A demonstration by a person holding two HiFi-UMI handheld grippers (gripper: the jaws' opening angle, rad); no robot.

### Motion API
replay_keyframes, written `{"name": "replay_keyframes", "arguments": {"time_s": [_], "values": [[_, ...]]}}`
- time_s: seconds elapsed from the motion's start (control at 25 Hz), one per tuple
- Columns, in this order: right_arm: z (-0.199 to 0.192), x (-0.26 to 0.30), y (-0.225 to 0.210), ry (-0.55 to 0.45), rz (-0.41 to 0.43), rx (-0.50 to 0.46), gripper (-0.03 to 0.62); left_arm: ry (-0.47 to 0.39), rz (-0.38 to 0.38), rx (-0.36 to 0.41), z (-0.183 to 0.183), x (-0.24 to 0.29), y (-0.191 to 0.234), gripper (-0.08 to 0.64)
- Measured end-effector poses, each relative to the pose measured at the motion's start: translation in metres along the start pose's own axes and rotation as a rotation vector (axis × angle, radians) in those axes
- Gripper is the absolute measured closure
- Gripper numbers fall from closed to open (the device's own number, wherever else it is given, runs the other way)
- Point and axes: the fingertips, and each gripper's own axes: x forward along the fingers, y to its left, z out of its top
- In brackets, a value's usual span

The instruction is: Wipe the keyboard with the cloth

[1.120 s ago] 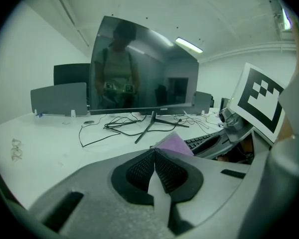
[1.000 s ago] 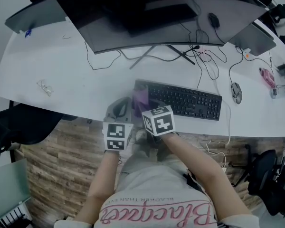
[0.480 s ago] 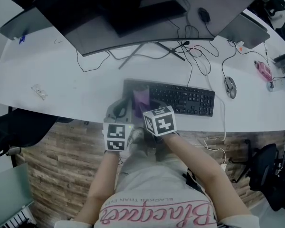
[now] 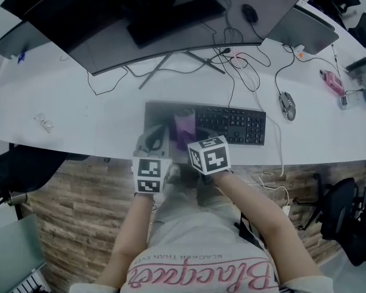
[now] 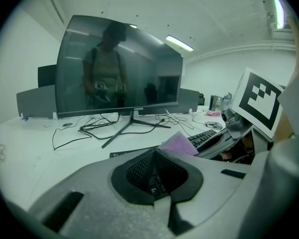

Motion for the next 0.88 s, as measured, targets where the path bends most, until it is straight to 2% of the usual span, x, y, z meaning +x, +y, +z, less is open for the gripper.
{"name": "replay_keyframes", "arguments": {"time_s": [0.88], "values": [[-0.024, -0.052, -0.079, -0.026, -0.061, 0.061, 0.502, 0.022, -0.086, 0.053, 0.010, 0.036, -0.078, 0.555]]}}
